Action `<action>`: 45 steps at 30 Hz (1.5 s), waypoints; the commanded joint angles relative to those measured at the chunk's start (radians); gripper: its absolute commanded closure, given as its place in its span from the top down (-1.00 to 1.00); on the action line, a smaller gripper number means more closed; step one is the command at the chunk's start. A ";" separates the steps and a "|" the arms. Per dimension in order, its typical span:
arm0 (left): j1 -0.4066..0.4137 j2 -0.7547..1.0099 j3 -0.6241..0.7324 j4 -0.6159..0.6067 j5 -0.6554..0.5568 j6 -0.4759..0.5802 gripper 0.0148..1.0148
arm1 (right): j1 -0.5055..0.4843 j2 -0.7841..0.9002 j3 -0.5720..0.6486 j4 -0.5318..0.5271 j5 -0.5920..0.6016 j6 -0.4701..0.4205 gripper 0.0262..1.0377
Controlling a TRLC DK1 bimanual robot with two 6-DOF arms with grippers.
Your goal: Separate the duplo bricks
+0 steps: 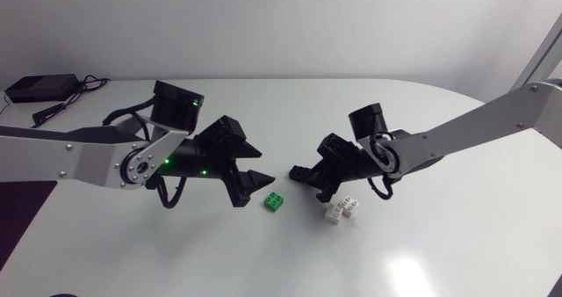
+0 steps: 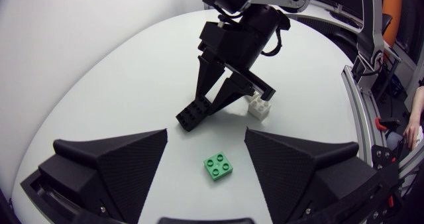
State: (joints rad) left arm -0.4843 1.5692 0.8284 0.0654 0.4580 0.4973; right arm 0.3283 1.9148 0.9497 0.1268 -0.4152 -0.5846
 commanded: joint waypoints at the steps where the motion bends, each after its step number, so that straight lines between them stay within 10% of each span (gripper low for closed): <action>1: -0.002 -0.024 -0.031 -0.006 -0.013 -0.013 0.63 | 0.003 0.033 0.006 -0.038 0.013 0.002 0.49; 7: -0.007 -0.043 -0.043 -0.009 -0.027 -0.013 0.68 | -0.014 -0.011 -0.022 -0.052 0.015 -0.004 0.92; 21: 0.029 -0.233 -0.038 -0.115 -0.137 -0.009 0.93 | -0.052 -0.438 -0.094 -0.067 0.112 0.031 0.92; 45: 0.006 -0.787 -0.051 -0.432 -0.703 -0.082 0.94 | -0.210 -1.179 -0.276 -0.355 0.368 0.115 0.92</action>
State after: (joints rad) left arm -0.4694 0.8265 0.7963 -0.3424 -0.2234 0.4438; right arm 0.1349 0.7921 0.7155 -0.2077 -0.0673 -0.4862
